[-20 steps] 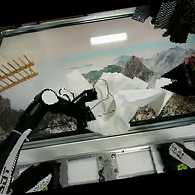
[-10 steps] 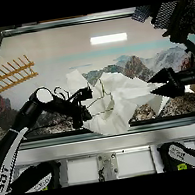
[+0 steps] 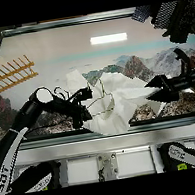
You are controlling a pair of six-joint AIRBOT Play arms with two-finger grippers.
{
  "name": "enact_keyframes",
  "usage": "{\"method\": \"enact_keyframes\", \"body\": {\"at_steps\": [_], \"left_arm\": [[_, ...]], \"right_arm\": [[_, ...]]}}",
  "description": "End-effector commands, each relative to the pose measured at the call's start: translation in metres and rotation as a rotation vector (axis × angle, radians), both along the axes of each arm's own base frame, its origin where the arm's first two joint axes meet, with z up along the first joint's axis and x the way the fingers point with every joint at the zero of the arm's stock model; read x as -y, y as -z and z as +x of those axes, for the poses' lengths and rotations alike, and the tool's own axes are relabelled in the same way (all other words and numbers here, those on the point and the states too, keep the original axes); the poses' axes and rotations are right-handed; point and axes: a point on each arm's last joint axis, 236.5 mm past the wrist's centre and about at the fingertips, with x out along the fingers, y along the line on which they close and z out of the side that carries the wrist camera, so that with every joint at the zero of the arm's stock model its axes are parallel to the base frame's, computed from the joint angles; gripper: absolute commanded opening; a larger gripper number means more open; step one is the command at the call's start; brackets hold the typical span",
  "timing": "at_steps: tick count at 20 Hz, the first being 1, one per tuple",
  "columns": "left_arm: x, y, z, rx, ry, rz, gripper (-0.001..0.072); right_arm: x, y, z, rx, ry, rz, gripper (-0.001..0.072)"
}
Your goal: Fold the clothes and pants, and hang the long-sleeved shirts on hangers.
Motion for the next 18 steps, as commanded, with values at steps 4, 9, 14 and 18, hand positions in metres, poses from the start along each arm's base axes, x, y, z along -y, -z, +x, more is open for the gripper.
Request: {"method": "enact_keyframes", "body": {"at_steps": [4, 9, 14, 18], "left_arm": [[0.000, 0.000, 0.000, -0.001, -0.001, 0.000, 0.0011], [0.000, 0.000, 0.000, -0.001, -0.001, 0.000, 0.0011], [0.001, -0.001, 0.000, -0.003, -0.003, -0.004, 0.0011], [0.004, -0.004, 0.000, -0.009, -0.007, -0.024, 0.0011]], "right_arm": [[-0.013, 0.002, -0.003, -0.011, -0.042, 0.044, 0.0675], [-0.027, 0.001, -0.008, 0.002, -0.093, 0.058, 0.0675], [-0.033, 0.001, -0.011, 0.000, -0.118, 0.058, 0.0675], [-0.035, 0.001, -0.012, 0.000, -0.126, 0.058, 0.0675]]}}
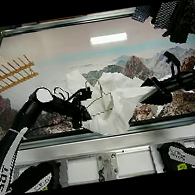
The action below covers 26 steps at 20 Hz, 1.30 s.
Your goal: Fold the clothes and pants, and hang the long-sleeved shirts on hangers.
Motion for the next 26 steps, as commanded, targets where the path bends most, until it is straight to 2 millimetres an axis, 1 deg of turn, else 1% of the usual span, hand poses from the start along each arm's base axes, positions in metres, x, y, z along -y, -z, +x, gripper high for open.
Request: {"method": "enact_keyframes", "body": {"at_steps": [1, 17, 21, 23, 24, 25, 26], "left_arm": [[0.0018, -0.0010, 0.0013, 0.003, -0.004, -0.008, 0.0011], [0.0016, -0.0006, 0.0016, 0.004, -0.005, -0.007, 0.0011], [0.0017, -0.0007, 0.0016, 0.004, -0.006, -0.008, 0.0011], [0.0017, -0.0007, 0.0016, 0.004, -0.006, -0.008, 0.0012], [0.0016, -0.0006, 0.0016, 0.004, -0.005, -0.007, 0.0012], [0.0017, -0.0007, 0.0016, 0.004, -0.006, -0.008, 0.0012], [0.0017, -0.0007, 0.0016, 0.004, -0.006, -0.008, 0.0011]], "right_arm": [[-0.0021, -0.0001, -0.0019, -0.002, -0.011, 0.002, 0.0675], [-0.0022, -0.0009, -0.0014, -0.026, -0.002, 0.003, 0.0675], [-0.0050, -0.0093, 0.0042, -0.012, 0.019, 0.042, 0.0675], [-0.0051, -0.0098, 0.0044, -0.011, 0.019, 0.044, 0.0674], [-0.0051, -0.0098, 0.0043, -0.012, 0.019, 0.044, 0.0663], [-0.0051, -0.0098, 0.0042, -0.012, 0.018, 0.044, 0.0512], [-0.0051, -0.0098, 0.0042, -0.012, 0.018, 0.044, 0.0248]]}}
